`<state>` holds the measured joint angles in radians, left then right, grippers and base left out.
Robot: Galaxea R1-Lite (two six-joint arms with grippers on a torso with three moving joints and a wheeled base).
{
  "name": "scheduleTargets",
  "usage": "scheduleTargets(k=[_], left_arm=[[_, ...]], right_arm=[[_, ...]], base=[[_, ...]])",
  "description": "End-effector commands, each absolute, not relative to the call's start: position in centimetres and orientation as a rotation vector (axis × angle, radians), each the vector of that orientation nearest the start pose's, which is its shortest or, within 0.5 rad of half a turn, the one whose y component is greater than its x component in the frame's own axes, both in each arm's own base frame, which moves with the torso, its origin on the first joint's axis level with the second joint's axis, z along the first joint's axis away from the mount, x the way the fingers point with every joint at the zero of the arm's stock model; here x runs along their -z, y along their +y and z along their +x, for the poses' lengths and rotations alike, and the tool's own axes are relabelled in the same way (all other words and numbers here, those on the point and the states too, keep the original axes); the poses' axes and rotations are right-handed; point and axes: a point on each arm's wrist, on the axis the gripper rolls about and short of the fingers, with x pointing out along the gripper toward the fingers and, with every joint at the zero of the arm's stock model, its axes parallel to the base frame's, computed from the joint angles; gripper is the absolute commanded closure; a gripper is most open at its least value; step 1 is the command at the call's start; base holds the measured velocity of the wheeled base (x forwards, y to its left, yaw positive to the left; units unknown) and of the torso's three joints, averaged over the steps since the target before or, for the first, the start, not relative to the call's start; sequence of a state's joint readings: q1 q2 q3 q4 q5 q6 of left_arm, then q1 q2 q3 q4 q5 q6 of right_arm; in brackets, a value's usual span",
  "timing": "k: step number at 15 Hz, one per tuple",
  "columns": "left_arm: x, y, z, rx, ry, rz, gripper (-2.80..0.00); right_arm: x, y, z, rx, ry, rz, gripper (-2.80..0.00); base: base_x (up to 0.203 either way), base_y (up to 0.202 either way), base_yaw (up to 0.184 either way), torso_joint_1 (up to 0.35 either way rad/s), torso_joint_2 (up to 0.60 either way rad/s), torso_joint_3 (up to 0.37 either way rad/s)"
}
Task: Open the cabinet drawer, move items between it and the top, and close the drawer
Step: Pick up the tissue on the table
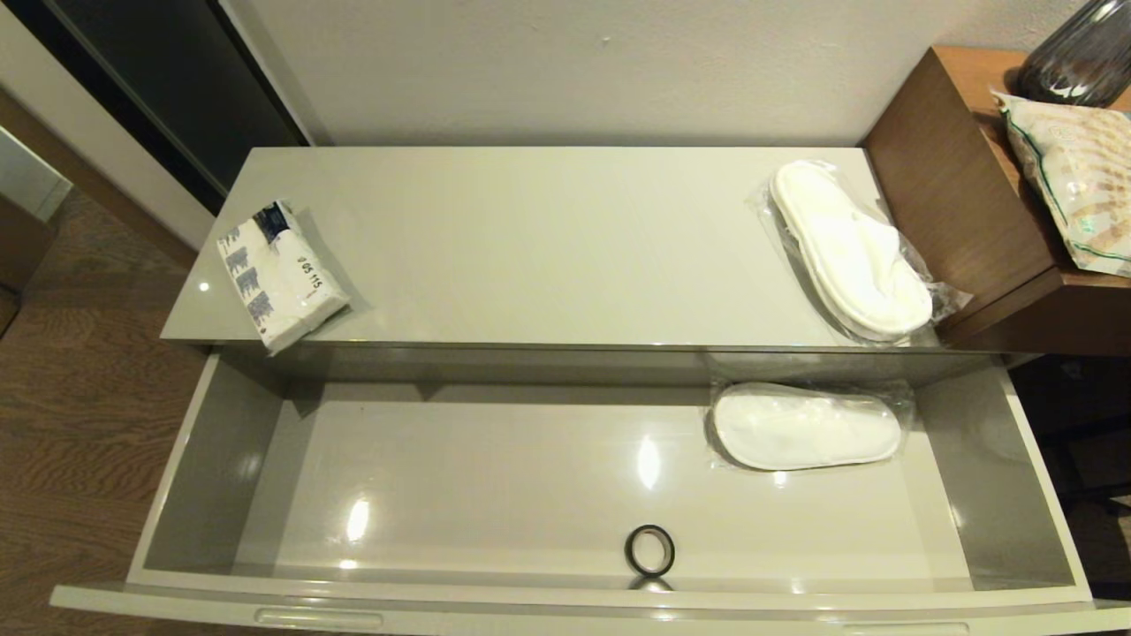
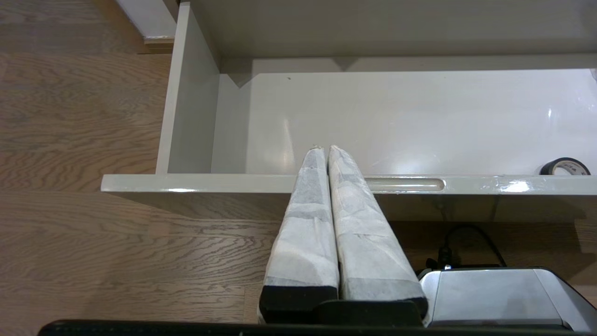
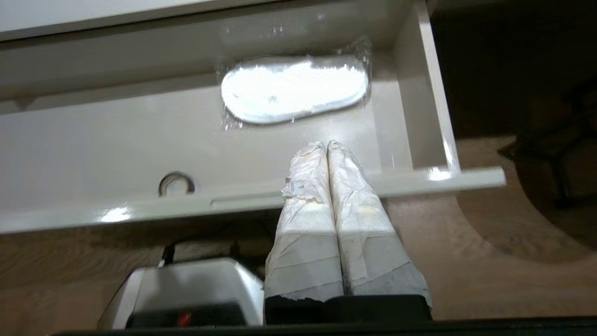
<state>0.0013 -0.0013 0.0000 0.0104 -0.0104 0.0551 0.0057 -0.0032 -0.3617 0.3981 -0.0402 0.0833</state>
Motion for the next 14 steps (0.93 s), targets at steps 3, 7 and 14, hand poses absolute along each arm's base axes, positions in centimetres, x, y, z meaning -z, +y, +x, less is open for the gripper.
scheduleTargets(k=[3, 7, 14], left_arm=[[-7.4, 0.0, -2.3, 0.009, 0.01, 0.054, 0.0], [-7.4, 0.0, -2.3, 0.009, 0.01, 0.055, 0.0], [-7.4, 0.0, -2.3, 0.009, 0.01, 0.055, 0.0]], right_arm=[[-7.0, -0.1, -2.2, 0.014, 0.029, 0.012, 0.0], [-7.6, 0.0, -2.3, -0.015, -0.007, -0.094, 0.0], [-7.6, 0.0, -2.3, -0.009, -0.005, -0.026, 0.0]], base=[[0.0, 0.0, 0.0, 0.0, 0.0, 0.0], [0.0, 0.0, 0.0, 0.0, 0.0, 0.0], [0.0, 0.0, 0.0, 0.0, 0.0, 0.0]])
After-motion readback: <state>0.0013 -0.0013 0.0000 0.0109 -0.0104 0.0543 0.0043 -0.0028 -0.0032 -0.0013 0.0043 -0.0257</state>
